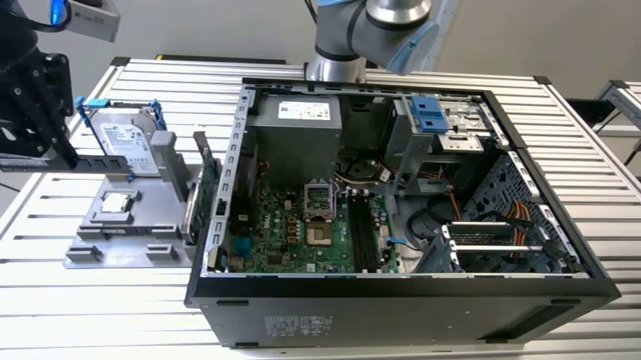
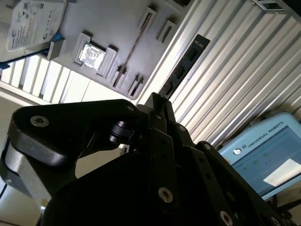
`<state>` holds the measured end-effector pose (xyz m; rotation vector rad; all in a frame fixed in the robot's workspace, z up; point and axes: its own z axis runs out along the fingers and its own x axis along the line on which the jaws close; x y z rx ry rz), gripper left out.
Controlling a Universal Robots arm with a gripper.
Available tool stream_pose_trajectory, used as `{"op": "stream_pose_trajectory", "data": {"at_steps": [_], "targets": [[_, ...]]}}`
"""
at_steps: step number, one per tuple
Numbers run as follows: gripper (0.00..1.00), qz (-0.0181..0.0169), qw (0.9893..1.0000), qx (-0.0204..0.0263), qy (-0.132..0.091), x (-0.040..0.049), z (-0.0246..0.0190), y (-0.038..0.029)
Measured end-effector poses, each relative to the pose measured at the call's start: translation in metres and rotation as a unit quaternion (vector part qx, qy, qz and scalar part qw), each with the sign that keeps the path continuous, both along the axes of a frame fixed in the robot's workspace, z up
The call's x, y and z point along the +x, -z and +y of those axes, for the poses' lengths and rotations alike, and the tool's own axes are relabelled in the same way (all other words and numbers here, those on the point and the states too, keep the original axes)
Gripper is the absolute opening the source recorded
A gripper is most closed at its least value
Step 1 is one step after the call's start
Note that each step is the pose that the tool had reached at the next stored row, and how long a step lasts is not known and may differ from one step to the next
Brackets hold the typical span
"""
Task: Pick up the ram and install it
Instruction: 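Pick up the ram and move it above insertion slot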
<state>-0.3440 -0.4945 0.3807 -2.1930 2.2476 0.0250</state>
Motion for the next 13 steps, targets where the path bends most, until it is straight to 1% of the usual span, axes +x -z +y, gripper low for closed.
{"op": "stream_pose_trajectory", "data": {"at_steps": [13], "targets": [[0.0, 0.0, 1.0, 0.0, 0.0, 0.007, 0.0004, 0.0]]}}
